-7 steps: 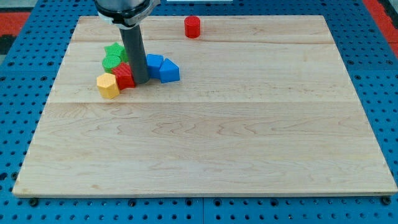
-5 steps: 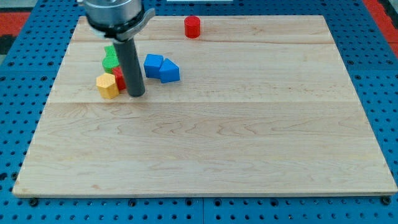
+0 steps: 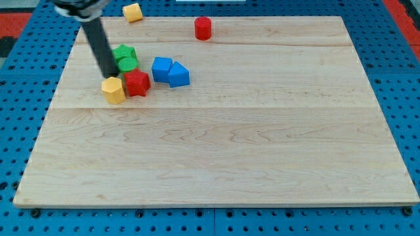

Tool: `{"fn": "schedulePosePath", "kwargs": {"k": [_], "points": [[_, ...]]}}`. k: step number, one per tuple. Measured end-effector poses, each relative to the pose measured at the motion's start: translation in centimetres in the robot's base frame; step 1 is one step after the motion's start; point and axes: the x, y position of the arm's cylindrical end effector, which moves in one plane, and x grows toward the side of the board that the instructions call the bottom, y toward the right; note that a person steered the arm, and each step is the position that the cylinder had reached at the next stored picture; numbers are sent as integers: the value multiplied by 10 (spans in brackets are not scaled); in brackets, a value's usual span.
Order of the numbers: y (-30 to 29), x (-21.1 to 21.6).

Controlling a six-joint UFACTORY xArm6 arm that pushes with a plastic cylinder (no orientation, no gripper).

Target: Push the green blocks left beside the blue blocks

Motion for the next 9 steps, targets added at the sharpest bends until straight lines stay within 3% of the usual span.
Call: {"fn": "schedulePosePath", "kwargs": {"k": [1, 2, 3, 5, 7, 8, 9], "points": [[-3, 0], [-63, 0], [-72, -52], [56, -49], [120, -35], [163, -50], [197, -24]]}}
